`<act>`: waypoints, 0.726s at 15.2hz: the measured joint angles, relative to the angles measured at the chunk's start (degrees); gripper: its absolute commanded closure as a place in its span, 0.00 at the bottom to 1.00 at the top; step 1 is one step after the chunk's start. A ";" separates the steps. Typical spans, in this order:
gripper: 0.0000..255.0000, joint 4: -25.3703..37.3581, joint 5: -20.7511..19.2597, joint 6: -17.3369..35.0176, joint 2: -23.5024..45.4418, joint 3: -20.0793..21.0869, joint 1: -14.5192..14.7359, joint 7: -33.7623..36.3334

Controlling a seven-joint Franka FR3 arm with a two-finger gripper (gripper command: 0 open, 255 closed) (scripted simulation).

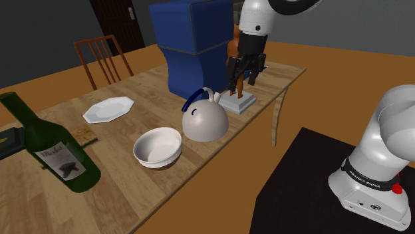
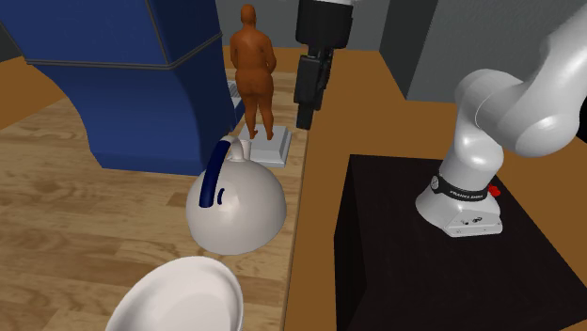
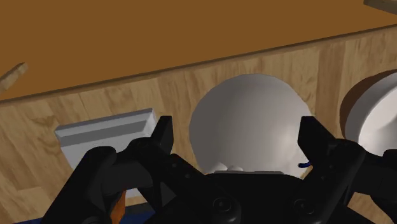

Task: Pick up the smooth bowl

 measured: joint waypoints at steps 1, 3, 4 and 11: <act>0.00 0.59 0.10 1.53 1.91 0.82 0.21 0.59; 0.00 1.27 0.26 4.10 4.73 2.35 0.67 1.86; 0.00 2.04 0.22 5.33 6.50 3.23 0.88 2.68; 0.00 9.37 -2.50 12.96 20.14 8.82 2.08 9.10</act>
